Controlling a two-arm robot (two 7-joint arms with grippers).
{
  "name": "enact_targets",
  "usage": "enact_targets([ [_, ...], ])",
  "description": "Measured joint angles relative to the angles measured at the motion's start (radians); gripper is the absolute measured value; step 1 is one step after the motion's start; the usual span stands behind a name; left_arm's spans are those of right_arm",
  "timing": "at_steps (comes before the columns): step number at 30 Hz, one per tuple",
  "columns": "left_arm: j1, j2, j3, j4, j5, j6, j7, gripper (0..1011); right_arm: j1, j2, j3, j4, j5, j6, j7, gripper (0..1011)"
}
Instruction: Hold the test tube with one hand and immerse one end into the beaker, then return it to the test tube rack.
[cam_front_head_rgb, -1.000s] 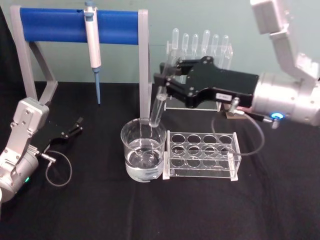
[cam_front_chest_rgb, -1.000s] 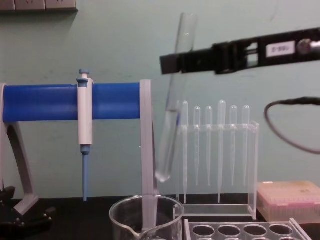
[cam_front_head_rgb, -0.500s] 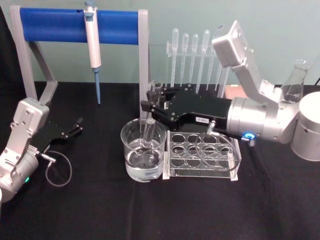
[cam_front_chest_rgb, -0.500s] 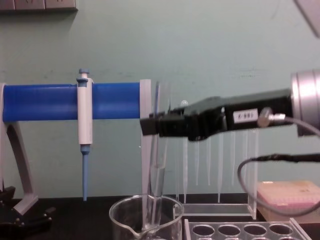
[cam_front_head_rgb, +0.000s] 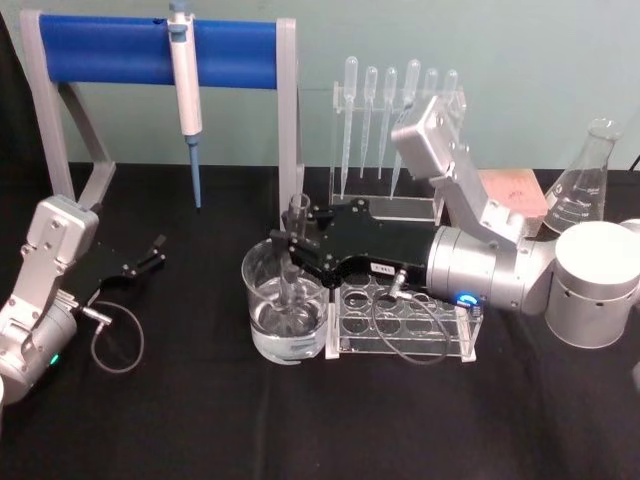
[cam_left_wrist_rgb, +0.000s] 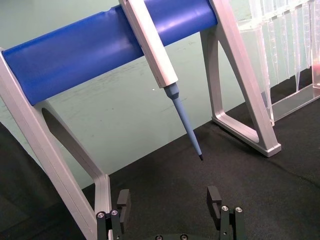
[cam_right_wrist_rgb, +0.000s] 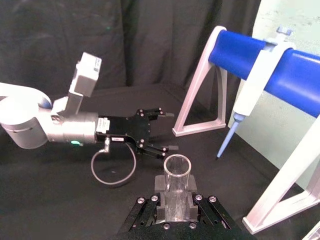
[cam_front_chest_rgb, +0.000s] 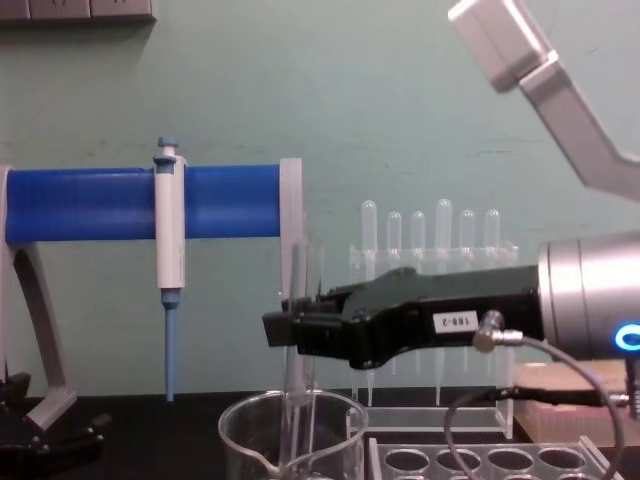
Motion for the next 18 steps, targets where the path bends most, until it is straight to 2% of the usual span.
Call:
enact_targets([
  [7,0.0,0.0,0.0,0.0,0.0,0.0,0.0,1000,-0.013,-0.019,0.003,0.037,-0.029,-0.029,-0.001,236],
  [18,0.0,0.0,0.0,0.0,0.0,0.0,0.0,1000,-0.032,-0.032,0.013,0.06,-0.065,-0.046,0.005,236],
])
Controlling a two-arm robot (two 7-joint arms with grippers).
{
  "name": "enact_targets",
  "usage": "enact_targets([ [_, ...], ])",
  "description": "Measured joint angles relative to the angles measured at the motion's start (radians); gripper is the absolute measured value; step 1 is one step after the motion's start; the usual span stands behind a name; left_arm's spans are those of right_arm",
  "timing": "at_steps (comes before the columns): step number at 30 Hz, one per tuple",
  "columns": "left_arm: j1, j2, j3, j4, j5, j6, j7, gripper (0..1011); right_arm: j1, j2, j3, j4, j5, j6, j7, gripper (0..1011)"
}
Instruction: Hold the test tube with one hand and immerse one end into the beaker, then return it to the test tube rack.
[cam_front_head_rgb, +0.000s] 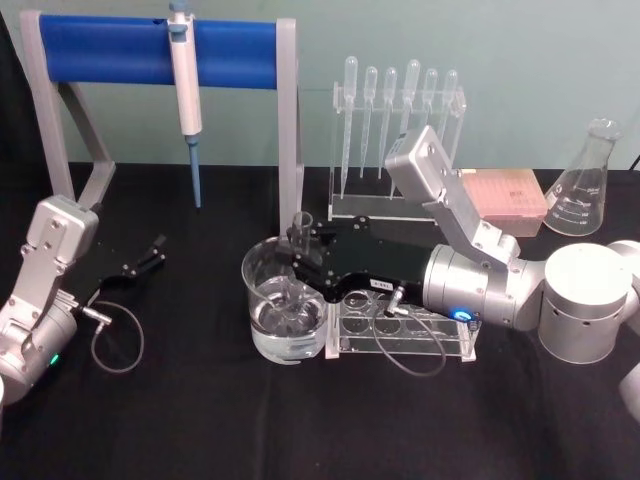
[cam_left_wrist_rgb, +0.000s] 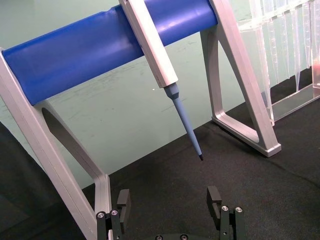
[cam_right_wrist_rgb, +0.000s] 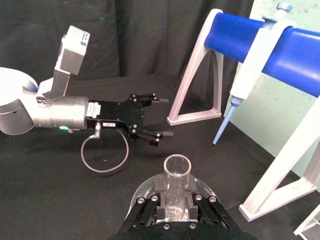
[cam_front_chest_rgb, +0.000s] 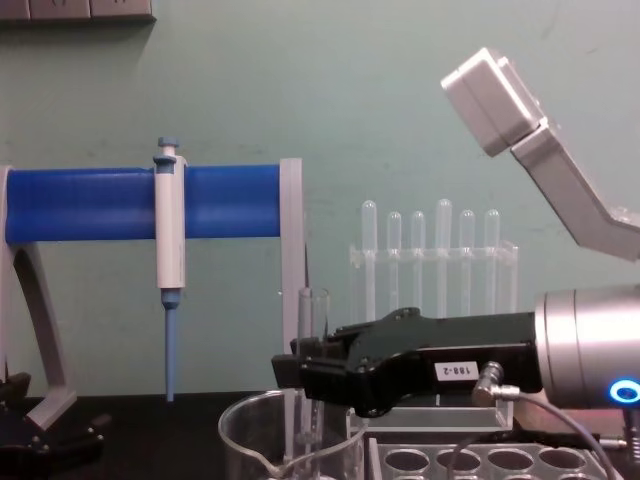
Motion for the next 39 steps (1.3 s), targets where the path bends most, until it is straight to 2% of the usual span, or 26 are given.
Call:
enact_targets([
  [17,0.0,0.0,0.0,0.0,0.0,0.0,0.0,1000,-0.019,-0.024,0.023,0.016,-0.029,0.011,0.019,236],
  [39,0.0,0.0,0.0,0.0,0.0,0.0,0.0,1000,-0.021,-0.029,0.029,0.018,-0.027,0.05,0.036,236],
])
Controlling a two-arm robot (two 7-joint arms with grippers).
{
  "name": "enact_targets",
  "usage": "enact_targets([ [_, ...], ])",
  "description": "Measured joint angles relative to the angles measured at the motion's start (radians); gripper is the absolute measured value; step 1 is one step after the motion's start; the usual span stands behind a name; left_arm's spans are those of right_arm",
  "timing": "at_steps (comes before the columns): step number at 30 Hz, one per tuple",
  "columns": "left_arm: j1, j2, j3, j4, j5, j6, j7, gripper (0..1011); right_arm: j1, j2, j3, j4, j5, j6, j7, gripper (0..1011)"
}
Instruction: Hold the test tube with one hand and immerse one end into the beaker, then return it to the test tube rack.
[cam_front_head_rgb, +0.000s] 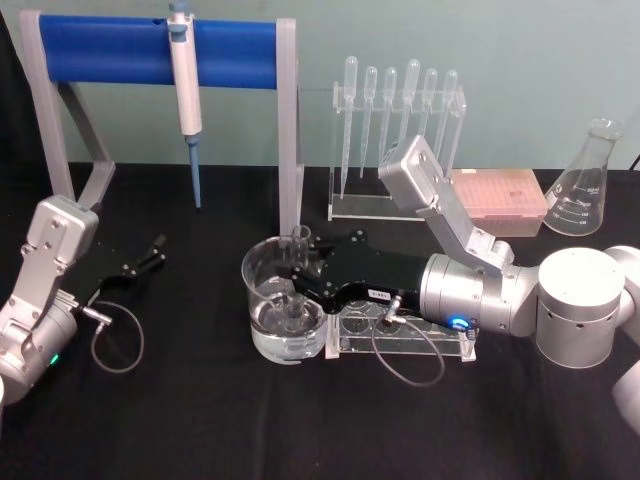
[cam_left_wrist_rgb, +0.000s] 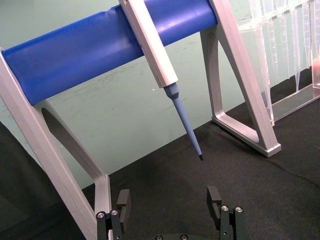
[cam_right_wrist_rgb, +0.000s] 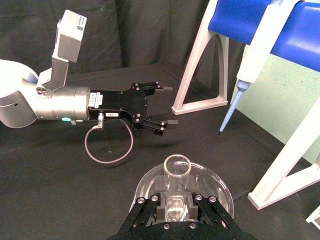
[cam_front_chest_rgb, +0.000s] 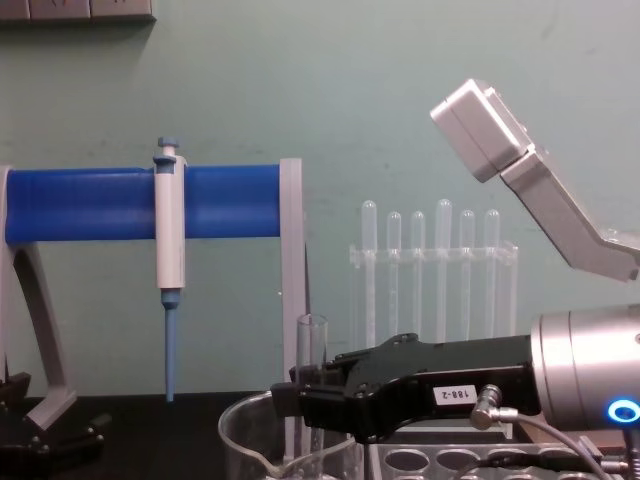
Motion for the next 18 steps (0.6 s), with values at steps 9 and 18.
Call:
enact_targets([
  [9,0.0,0.0,0.0,0.0,0.0,0.0,0.0,1000,0.0,0.0,0.0,-0.001,0.001,-0.002,0.0,236],
  [18,0.0,0.0,0.0,0.0,0.0,0.0,0.0,1000,0.0,0.001,-0.001,-0.001,0.001,-0.004,-0.001,236],
])
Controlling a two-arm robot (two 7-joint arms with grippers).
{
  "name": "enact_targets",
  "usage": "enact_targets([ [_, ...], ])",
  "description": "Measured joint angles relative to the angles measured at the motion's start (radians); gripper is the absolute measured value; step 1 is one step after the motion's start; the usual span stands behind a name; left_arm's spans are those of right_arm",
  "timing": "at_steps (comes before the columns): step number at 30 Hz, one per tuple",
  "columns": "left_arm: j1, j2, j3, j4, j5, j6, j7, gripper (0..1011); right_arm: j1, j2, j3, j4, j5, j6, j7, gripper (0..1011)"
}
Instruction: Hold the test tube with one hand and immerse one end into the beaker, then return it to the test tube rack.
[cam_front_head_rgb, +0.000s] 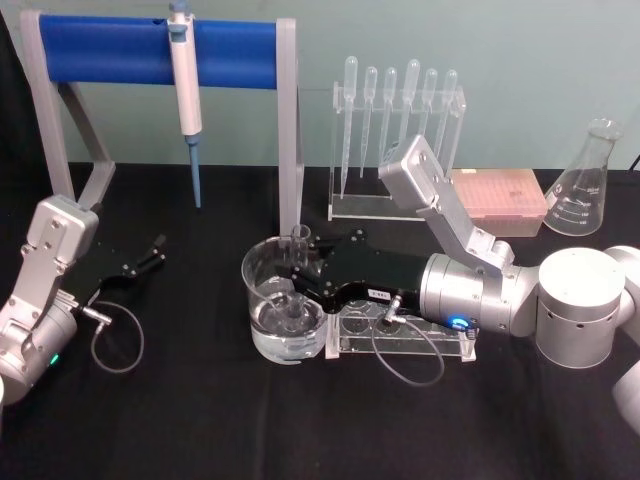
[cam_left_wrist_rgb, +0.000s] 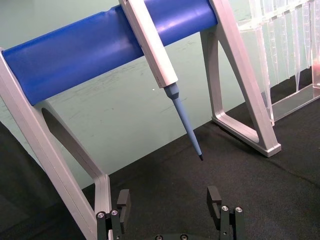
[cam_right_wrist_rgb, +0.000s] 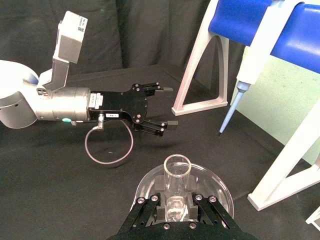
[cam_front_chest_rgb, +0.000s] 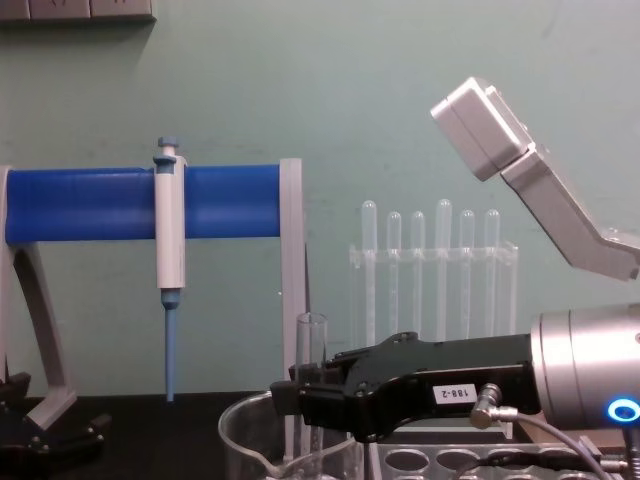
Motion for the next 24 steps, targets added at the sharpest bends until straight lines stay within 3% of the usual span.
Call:
enact_targets([
  [24,0.0,0.0,0.0,0.0,0.0,0.0,0.0,1000,0.0,0.0,0.0,0.0,0.0,-0.002,-0.001,236],
])
